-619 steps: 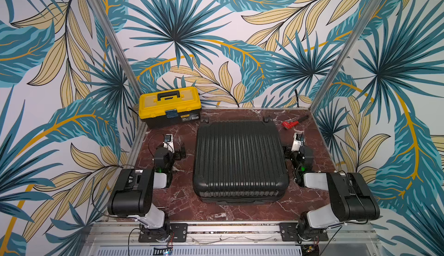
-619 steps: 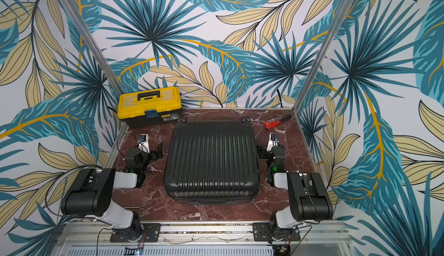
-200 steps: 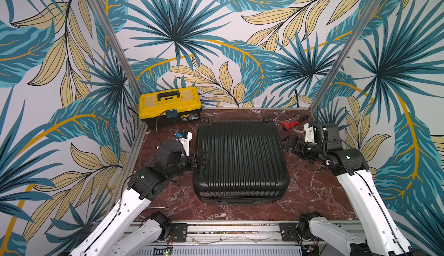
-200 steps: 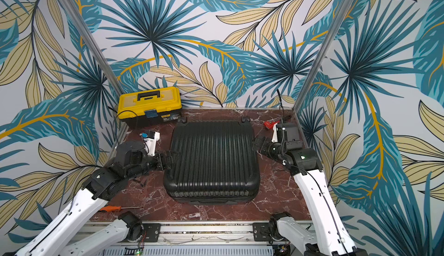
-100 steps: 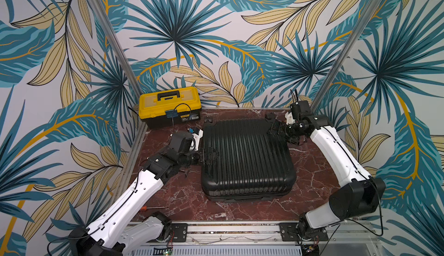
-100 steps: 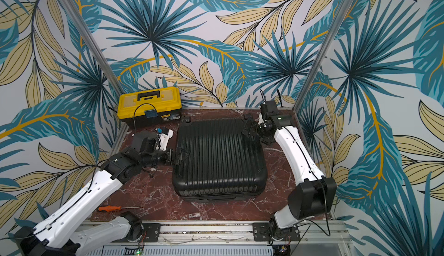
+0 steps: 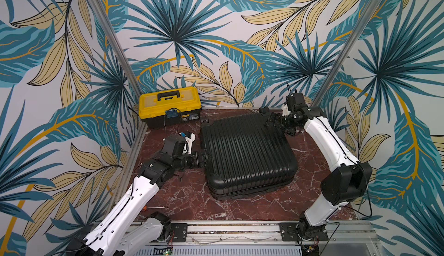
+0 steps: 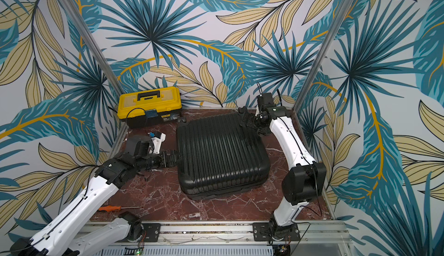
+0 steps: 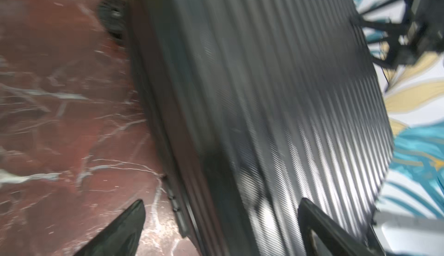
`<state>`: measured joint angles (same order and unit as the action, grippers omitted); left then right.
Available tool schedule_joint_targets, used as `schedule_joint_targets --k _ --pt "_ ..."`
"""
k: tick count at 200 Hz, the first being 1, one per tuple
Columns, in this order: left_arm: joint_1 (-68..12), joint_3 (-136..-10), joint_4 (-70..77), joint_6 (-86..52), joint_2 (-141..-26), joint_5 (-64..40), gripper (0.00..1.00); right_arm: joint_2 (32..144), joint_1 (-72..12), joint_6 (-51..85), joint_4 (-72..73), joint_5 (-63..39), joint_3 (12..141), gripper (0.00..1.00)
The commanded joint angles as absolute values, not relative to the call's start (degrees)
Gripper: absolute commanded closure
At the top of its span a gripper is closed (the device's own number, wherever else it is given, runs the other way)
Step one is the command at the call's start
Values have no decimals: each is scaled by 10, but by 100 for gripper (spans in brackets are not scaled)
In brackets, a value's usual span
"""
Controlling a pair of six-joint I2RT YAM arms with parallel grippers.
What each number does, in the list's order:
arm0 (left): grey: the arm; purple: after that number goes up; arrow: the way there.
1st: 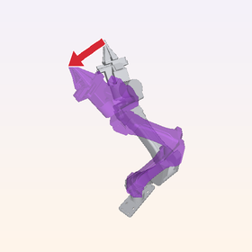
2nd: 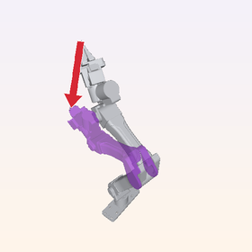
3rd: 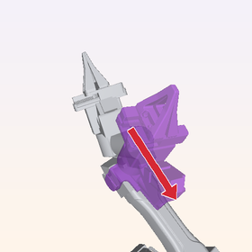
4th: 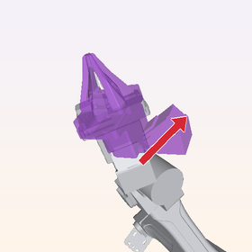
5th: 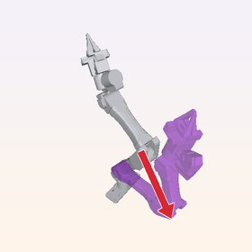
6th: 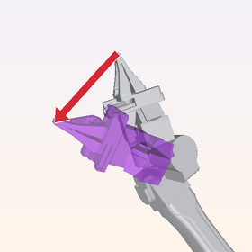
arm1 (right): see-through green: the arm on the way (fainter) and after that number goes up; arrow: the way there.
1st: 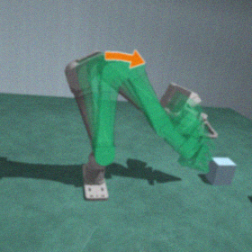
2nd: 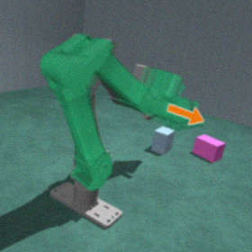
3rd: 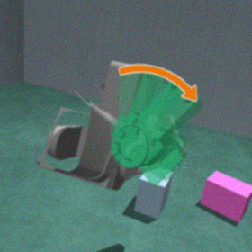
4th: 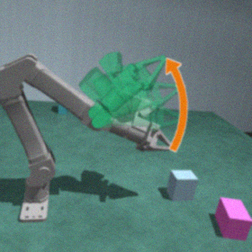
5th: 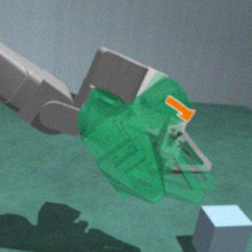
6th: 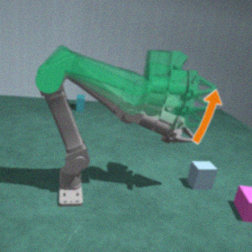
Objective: Open the suitcase zippers
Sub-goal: Adjust the suitcase at the center of the board.
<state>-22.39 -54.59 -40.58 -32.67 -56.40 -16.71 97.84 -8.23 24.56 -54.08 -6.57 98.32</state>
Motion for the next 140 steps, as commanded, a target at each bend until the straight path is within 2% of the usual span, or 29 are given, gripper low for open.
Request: schedule_joint_targets --k 1,35,90,120,130,140 --pt "-215 -570 -407 -324 -607 -211 1 991 -88 216 -590 -35 983 1" --pt "-229 -580 -342 -341 -667 -329 1 1044 -87 209 -602 -55 1031 1" --pt "-332 -556 -271 -351 -649 -371 1 1123 -100 204 -550 -260 1092 1" --pt "-440 -545 -237 -332 -637 -370 1 1155 -157 191 -536 -350 1138 3" --pt "-466 -550 -238 -322 -628 -367 1 1162 -180 172 -555 -358 1166 3" --pt "-473 -558 -252 -313 -610 -358 1 1145 -193 158 -566 -312 1170 2"
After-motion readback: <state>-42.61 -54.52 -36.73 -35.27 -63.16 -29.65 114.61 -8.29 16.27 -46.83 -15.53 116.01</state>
